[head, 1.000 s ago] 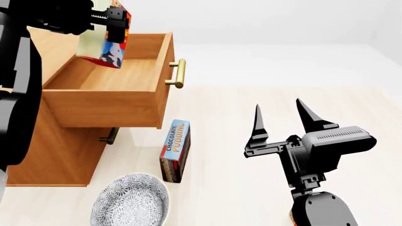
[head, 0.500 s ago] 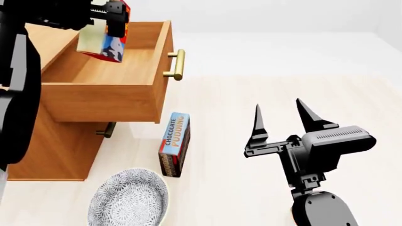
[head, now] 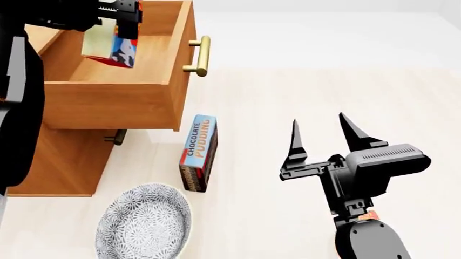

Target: Put the butter at the front in the top drawer of the cabinet and close it.

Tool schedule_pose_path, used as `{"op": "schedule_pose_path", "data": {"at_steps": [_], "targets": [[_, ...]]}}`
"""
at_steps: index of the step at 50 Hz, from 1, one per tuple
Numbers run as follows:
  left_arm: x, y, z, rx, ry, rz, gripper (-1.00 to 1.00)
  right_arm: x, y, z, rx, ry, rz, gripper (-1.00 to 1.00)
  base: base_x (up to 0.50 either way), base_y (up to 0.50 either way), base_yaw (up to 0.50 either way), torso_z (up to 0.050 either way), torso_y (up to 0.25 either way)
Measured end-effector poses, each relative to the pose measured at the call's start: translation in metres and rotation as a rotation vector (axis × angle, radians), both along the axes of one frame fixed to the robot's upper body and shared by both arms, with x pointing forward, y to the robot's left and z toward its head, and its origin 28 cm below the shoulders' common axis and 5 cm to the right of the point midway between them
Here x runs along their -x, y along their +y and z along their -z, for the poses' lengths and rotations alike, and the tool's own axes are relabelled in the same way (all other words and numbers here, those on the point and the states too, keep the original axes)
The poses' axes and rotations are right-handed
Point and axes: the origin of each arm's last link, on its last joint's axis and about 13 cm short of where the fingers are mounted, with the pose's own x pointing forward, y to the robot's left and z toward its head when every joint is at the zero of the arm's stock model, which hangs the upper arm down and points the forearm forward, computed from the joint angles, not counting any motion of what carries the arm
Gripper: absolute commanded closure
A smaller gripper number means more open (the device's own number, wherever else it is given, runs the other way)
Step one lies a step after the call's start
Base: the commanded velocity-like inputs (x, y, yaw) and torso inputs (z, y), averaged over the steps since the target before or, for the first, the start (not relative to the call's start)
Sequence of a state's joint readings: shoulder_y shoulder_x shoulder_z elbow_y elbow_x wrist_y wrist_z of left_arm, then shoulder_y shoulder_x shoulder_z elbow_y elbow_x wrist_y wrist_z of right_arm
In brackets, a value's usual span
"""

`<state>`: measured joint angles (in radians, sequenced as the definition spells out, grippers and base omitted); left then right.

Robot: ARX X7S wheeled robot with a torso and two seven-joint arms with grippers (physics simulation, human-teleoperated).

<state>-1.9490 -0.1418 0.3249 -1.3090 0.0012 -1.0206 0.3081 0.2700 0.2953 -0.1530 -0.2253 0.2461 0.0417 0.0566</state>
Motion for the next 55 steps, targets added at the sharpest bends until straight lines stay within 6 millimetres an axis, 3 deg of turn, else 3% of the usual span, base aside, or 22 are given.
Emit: {"op": "schedule_pose_path", "data": {"at_steps": [55], "targets": [[0.0042,0.0044,0.0066,-0.043,0.104,-0.030,1.00,-0.0016,-0.0007,0.0026,0.004,0.010,0.008,-1.00,0.00,0.00,0.00,0.000,0.000]]}}
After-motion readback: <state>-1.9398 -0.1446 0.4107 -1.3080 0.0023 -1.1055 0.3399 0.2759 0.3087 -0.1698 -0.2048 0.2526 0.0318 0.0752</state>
